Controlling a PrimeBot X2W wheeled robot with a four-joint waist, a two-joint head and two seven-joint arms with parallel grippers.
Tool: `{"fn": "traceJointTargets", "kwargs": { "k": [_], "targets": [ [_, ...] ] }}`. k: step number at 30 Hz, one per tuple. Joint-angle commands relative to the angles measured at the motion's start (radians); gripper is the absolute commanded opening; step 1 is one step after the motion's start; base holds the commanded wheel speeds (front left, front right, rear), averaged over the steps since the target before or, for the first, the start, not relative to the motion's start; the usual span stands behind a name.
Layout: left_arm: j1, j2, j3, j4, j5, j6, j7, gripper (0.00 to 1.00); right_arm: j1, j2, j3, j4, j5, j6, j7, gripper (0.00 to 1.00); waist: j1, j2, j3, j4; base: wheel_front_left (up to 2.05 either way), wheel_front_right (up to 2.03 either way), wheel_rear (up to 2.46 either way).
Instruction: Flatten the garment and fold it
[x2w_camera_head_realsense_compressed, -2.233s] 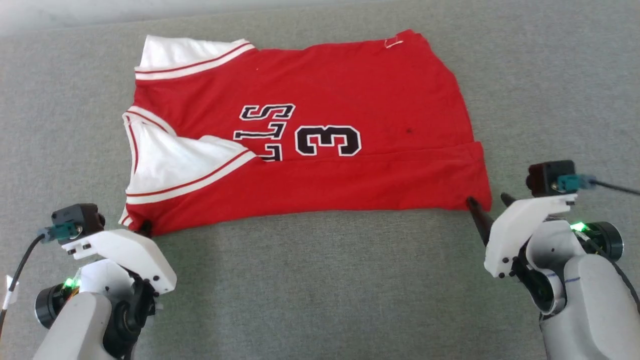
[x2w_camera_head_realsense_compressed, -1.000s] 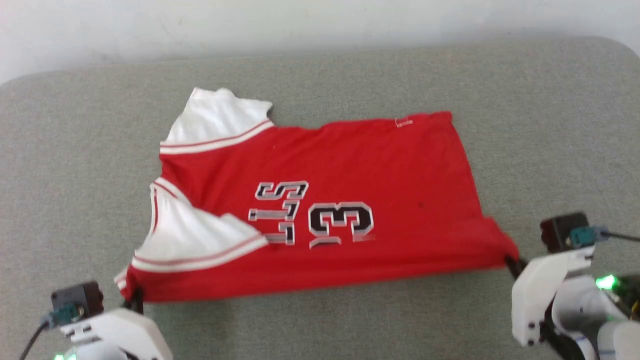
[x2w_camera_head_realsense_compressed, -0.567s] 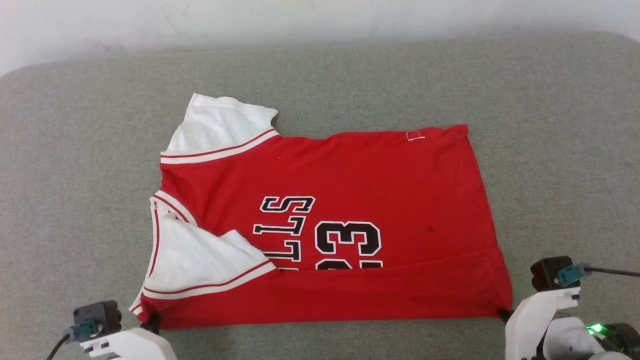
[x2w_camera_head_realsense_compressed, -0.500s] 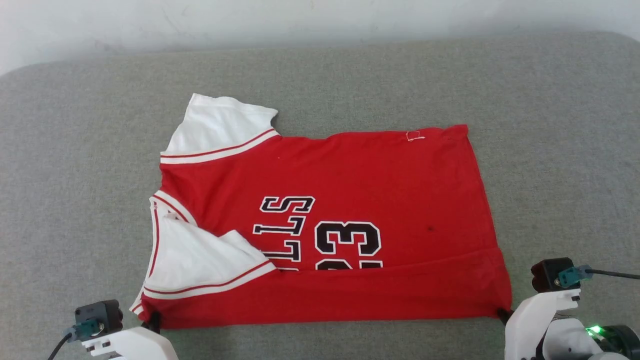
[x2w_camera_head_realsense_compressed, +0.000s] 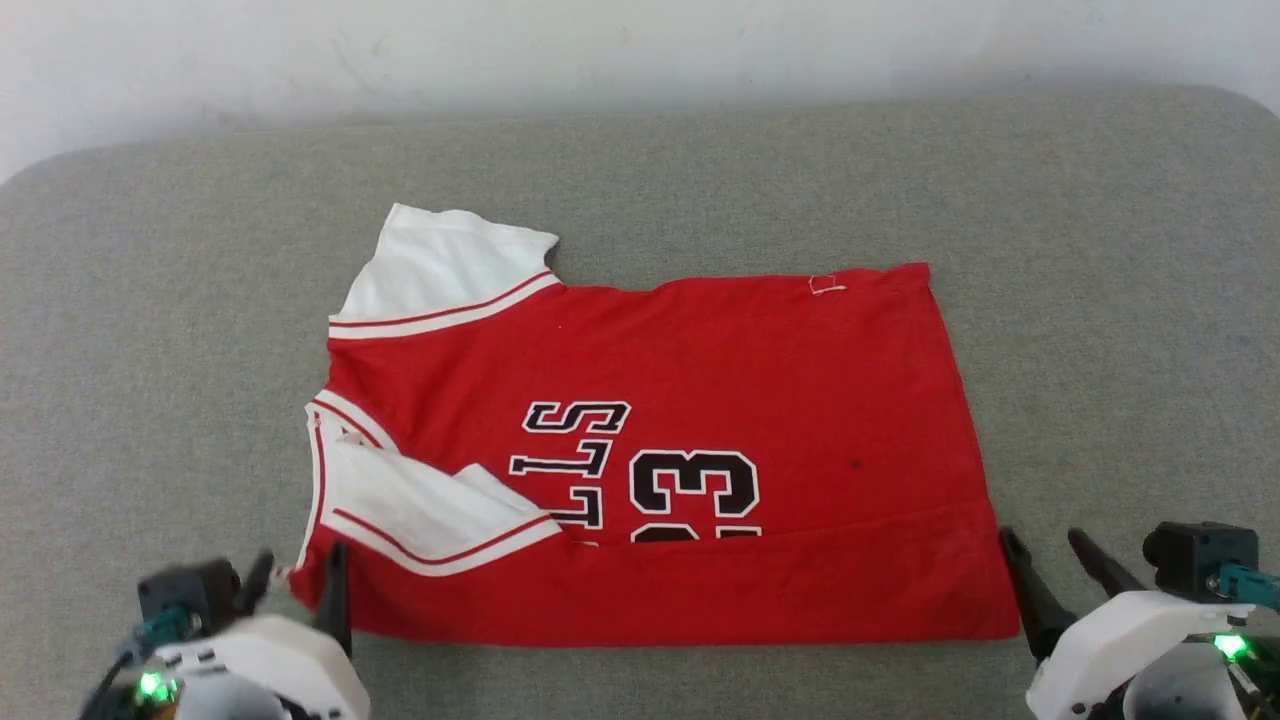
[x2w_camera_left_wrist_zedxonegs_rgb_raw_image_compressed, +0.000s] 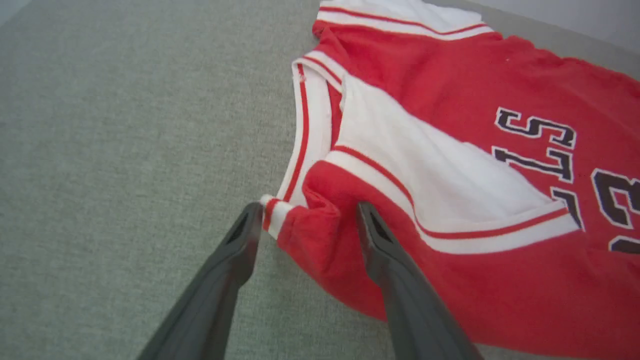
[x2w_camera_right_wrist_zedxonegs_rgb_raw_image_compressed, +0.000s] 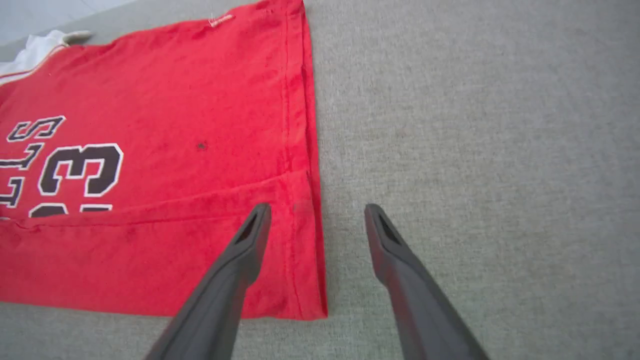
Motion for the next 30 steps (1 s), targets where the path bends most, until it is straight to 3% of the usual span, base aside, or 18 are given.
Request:
{"fn": "traceJointTargets", "kwargs": {
  "k": [1, 6, 10, 14, 23, 26, 30],
  "targets": [
    [-0.038, 0.013, 0.004, -0.01, 0.021, -0.009, -0.02, 1.0, -0.003, 0.005, 0.007, -0.01, 0.007, -0.002, -0.032, 1.0, 0.0, -0.0001, 0.001, 0.0, 0.0, 0.0, 0.0],
    [-0.165, 0.052, -0.022, -0.022, 0.113, -0.061, -0.111, 1.0, -0.034, -0.009, 0.074, -0.044, -0.018, -0.002, -0.245, 1.0, 0.0, -0.0001, 0.029, -0.01, 0.0, 0.0, 0.0],
    [-0.352, 0.074, -0.056, 0.01, 0.169, -0.119, -0.113, 1.0, -0.09, -0.035, 0.107, -0.064, -0.055, -0.002, -0.392, 1.0, 0.0, -0.0001, 0.091, -0.029, 0.0, 0.0, 0.0],
    [-0.485, 0.083, -0.077, 0.054, 0.189, -0.162, -0.081, 1.0, -0.124, -0.04, 0.117, -0.071, -0.068, -0.002, -0.436, 1.0, 0.0, -0.0001, 0.139, -0.042, 0.0, 0.0, 0.0],
    [-0.855, 0.111, -0.09, 0.239, 0.155, -0.283, 0.136, 1.0, -0.227, -0.044, 0.143, -0.092, -0.064, -0.002, -0.467, 1.0, 0.0, -0.0001, 0.293, -0.111, 0.0, 0.0, 0.0],
    [-0.941, 0.117, -0.078, 0.301, 0.118, -0.288, 0.249, 1.0, -0.251, -0.039, 0.158, -0.094, -0.061, -0.002, -0.461, 1.0, 0.0, -0.0001, 0.333, -0.134, 0.0, 0.0, 0.0],
    [-1.022, 0.122, -0.055, 0.36, 0.071, -0.251, 0.412, 1.0, -0.277, -0.033, 0.175, -0.097, -0.053, -0.002, -0.465, 1.0, 0.0, -0.0001, 0.376, -0.16, 0.0, 0.0, 0.0]
  ]
}}
